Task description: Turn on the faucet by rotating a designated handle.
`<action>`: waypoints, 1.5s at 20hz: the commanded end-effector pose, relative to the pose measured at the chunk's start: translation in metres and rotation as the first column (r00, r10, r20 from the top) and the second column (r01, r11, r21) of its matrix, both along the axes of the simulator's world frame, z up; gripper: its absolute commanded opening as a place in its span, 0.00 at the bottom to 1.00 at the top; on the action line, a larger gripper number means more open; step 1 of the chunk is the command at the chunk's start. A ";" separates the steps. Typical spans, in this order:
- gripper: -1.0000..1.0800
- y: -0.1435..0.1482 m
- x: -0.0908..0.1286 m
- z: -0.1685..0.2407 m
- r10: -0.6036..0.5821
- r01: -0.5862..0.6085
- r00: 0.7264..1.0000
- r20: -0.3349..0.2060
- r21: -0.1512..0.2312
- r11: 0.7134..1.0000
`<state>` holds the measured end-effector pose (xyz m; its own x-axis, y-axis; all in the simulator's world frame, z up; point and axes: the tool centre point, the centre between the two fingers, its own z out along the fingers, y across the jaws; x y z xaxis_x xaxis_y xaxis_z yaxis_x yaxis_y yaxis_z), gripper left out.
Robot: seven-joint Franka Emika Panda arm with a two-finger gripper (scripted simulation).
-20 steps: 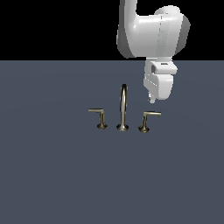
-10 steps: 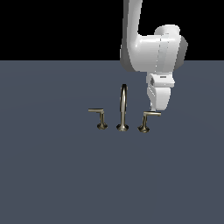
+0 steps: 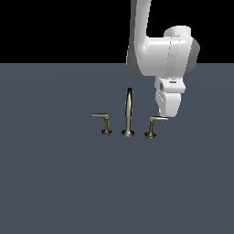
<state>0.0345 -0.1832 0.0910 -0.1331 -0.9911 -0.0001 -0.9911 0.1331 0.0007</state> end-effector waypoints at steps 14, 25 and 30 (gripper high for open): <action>0.00 0.000 -0.035 0.000 0.004 -0.004 1.000 0.007 -0.001 1.000; 0.00 0.002 -0.058 0.000 -0.004 0.004 1.000 0.011 -0.005 1.000; 0.00 0.021 -0.069 0.000 -0.003 0.003 1.000 0.007 -0.003 1.000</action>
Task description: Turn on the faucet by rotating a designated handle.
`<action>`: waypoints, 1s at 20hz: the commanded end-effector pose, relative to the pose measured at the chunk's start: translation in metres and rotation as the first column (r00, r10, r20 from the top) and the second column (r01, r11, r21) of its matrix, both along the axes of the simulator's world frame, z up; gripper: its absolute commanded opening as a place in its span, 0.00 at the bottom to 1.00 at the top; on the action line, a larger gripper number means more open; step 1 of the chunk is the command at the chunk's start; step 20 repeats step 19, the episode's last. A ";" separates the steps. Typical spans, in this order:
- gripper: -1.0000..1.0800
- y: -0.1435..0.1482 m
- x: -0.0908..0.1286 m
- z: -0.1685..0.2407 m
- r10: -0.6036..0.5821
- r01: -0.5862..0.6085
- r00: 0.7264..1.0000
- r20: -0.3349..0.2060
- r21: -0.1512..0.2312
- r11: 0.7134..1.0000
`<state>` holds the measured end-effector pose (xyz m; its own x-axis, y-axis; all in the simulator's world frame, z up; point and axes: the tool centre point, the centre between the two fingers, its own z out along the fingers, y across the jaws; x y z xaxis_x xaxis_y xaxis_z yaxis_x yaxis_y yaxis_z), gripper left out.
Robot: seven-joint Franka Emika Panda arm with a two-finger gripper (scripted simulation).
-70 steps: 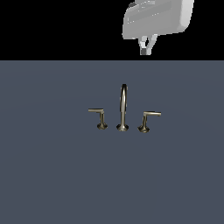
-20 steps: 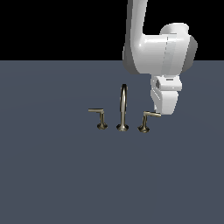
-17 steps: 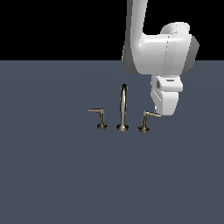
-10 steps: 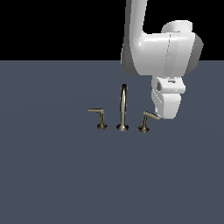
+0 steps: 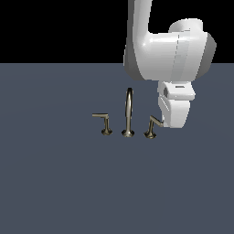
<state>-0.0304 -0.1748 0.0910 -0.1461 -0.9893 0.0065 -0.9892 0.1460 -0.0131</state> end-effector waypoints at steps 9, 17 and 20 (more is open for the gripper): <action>0.00 0.020 -0.019 0.000 -0.017 0.017 1.000 -0.009 0.001 1.000; 0.00 0.073 -0.001 0.000 0.009 -0.009 1.000 -0.012 0.008 1.000; 0.00 0.080 0.001 0.000 0.012 -0.012 1.000 -0.012 0.008 1.000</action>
